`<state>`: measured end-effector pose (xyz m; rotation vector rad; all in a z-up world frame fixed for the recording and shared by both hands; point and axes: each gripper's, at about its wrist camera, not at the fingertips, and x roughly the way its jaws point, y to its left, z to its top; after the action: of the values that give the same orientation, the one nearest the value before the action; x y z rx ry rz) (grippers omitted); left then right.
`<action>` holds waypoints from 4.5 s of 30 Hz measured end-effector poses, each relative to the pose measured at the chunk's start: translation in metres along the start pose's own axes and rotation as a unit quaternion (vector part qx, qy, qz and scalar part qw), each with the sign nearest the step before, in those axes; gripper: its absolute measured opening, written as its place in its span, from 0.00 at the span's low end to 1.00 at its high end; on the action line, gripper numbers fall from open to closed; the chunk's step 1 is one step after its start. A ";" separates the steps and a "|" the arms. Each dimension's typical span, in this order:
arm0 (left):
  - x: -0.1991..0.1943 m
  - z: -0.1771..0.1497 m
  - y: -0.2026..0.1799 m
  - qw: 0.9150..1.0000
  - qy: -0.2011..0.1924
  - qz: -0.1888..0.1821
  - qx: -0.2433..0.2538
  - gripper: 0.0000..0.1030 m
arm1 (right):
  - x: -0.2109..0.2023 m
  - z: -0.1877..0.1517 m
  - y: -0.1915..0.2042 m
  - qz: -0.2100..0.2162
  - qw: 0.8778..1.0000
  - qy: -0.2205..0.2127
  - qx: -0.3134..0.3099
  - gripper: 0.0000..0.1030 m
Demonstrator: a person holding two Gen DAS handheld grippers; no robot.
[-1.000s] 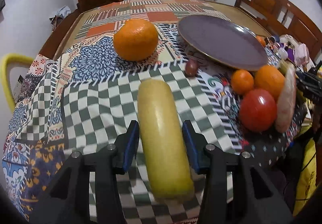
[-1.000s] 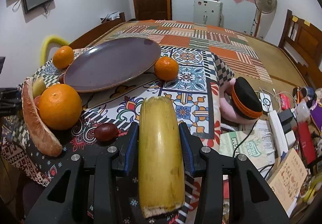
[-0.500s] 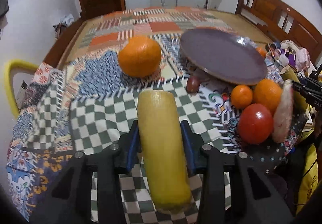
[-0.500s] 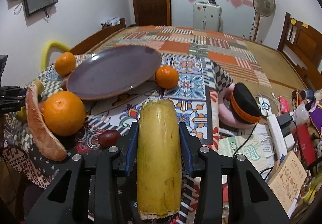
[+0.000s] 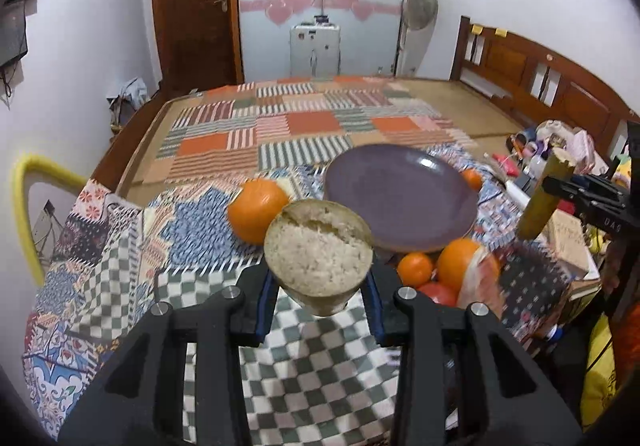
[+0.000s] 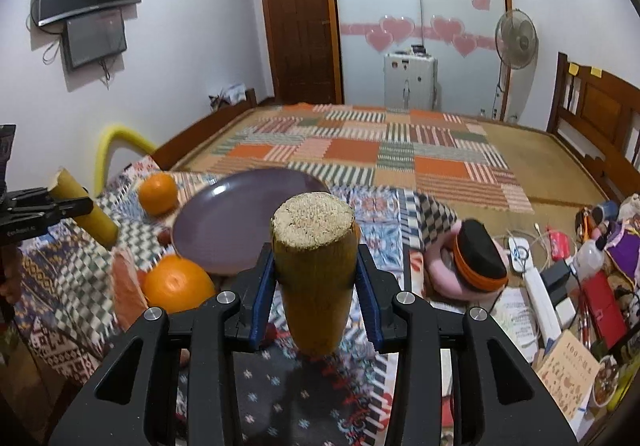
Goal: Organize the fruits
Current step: 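Carry both yellow tubes upright onto the purple plate with both tools, then lay the tubes on the plate and open both tools, then grasp the red tomato with the left tool while the right grasps the pomelo segment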
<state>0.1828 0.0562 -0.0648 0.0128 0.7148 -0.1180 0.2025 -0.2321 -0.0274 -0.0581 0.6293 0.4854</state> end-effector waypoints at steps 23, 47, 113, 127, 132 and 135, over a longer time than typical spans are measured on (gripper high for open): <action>0.056 0.039 -0.046 0.999 -0.002 -0.034 0.028 0.36 | 0.040 0.026 0.023 0.050 0.998 -0.009 -0.023 0.34; 0.106 0.055 -0.062 0.997 0.033 -0.049 0.046 0.36 | 0.085 0.038 0.028 0.065 0.997 0.026 -0.041 0.34; 0.013 0.025 -0.044 0.999 0.001 -0.005 0.034 0.58 | 0.010 0.019 0.062 0.024 0.998 -0.008 -0.062 0.53; -0.046 -0.042 -0.047 1.000 -0.009 -0.015 0.017 0.66 | -0.012 -0.039 0.103 0.023 0.997 0.003 -0.069 0.60; -0.047 -0.065 -0.046 0.999 0.009 -0.012 0.028 0.66 | 0.008 -0.056 0.112 0.023 0.997 0.031 -0.069 0.60; -0.048 -0.077 -0.044 0.999 0.016 -0.012 0.033 0.66 | 0.023 -0.060 0.113 0.017 0.996 0.046 -0.068 0.60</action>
<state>0.0921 0.0213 -0.0903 0.0694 0.7433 -0.1641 0.1346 -0.1338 -0.0787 -0.2011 0.6879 0.5603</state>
